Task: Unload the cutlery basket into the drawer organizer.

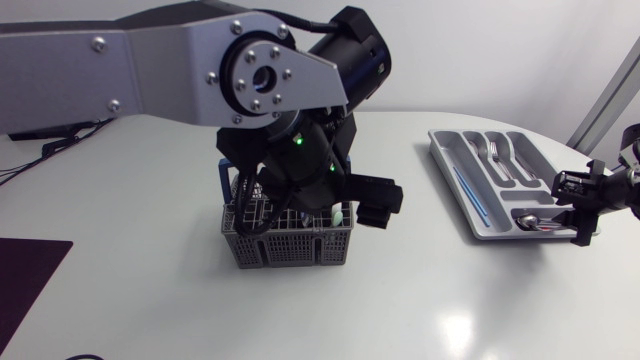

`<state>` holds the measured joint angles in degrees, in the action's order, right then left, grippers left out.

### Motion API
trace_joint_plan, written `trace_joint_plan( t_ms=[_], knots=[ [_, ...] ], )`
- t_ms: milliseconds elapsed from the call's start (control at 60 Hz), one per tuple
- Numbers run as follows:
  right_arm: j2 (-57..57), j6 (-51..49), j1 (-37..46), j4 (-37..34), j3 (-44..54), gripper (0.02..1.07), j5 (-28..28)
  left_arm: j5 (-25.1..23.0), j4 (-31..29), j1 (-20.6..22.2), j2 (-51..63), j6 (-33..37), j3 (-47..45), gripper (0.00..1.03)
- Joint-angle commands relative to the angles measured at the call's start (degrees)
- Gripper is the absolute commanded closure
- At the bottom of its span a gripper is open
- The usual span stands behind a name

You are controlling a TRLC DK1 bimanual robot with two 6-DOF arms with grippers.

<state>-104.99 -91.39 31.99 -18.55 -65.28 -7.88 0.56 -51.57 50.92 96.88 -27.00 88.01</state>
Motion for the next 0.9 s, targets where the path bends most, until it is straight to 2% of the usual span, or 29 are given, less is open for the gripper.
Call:
trace_joint_plan(
  t_ms=[0,50,133,250,517,633,800,883],
  knots=[
    [1.89,4.38,0.36,-4.39,-2.66,0.30,-1.79,0.41,-0.28,0.59,1.64,-1.12,0.85,0.05],
    [3.04,6.23,0.36,-7.21,-2.93,0.23,-3.28,0.41,-0.28,0.76,2.00,-1.21,0.85,0.05],
    [5.32,10.01,-0.17,-9.93,-2.31,0.17,-5.66,0.41,-0.37,0.85,2.35,-1.65,0.94,0.05],
    [10.24,15.98,-1.84,-12.74,0.24,0.17,-9.96,0.50,-0.46,0.94,3.49,-1.56,1.64,0.08],
    [19.82,22.40,-6.94,-15.56,8.06,0.17,-14.27,0.50,-0.46,0.50,4.72,0.29,2.61,0.28],
    [24.39,23.72,-9.84,-18.46,12.01,0.17,-16.55,0.50,-0.46,-0.11,5.42,2.13,3.14,0.30],
    [29.67,28.20,-13.97,-19.16,17.11,0.17,-18.58,0.50,-0.37,-0.82,6.39,4.68,3.84,0.30],
    [31.95,30.05,-16.43,-19.25,19.40,0.17,-18.75,0.50,-0.37,-0.82,6.65,6.09,3.93,0.37]
  ],
)
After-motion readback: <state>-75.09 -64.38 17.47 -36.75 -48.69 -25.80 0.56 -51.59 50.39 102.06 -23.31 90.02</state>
